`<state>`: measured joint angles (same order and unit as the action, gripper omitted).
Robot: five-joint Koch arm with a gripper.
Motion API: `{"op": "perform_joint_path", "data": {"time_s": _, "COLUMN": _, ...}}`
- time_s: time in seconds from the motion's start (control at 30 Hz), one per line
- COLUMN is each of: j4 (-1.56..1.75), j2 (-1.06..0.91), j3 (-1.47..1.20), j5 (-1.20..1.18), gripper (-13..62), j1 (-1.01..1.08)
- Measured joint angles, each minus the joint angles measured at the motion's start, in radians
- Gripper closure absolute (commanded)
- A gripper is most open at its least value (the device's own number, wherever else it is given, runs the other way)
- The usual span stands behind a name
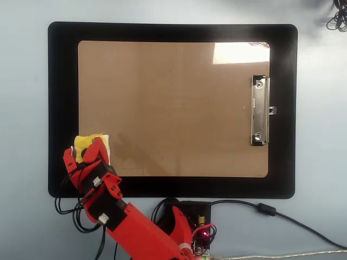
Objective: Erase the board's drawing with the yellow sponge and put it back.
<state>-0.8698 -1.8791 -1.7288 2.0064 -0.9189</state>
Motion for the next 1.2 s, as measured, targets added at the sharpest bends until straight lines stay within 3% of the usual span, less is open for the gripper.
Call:
{"op": "perform_joint_path", "data": {"time_s": 0.1, "j4": -0.408, "j2": -0.091, "j3": 0.198, "j5": 0.002, "gripper": 15.5, "j1": 0.106}}
{"op": "perform_joint_path", "data": {"time_s": 0.23, "j4": -0.87, "j2": -0.091, "j3": 0.232, "j5": -0.038, "gripper": 15.7, "j1": 0.377}}
{"op": "perform_joint_path", "data": {"time_s": 0.37, "j4": -0.92, "j2": -0.094, "j3": -0.06, "j5": -0.261, "gripper": 15.6, "j1": 0.801}}
{"op": "perform_joint_path", "data": {"time_s": 0.43, "j4": -0.862, "j2": -0.118, "j3": -0.201, "j5": -0.354, "gripper": 15.6, "j1": 0.888}}
{"op": "perform_joint_path", "data": {"time_s": 0.67, "j4": -0.63, "j2": -0.368, "j3": -0.676, "j5": -0.477, "gripper": 15.2, "j1": 0.911}}
{"op": "perform_joint_path", "data": {"time_s": 1.2, "j4": -0.632, "j2": -0.396, "j3": -0.741, "j5": -0.48, "gripper": 14.9, "j1": 0.902}}
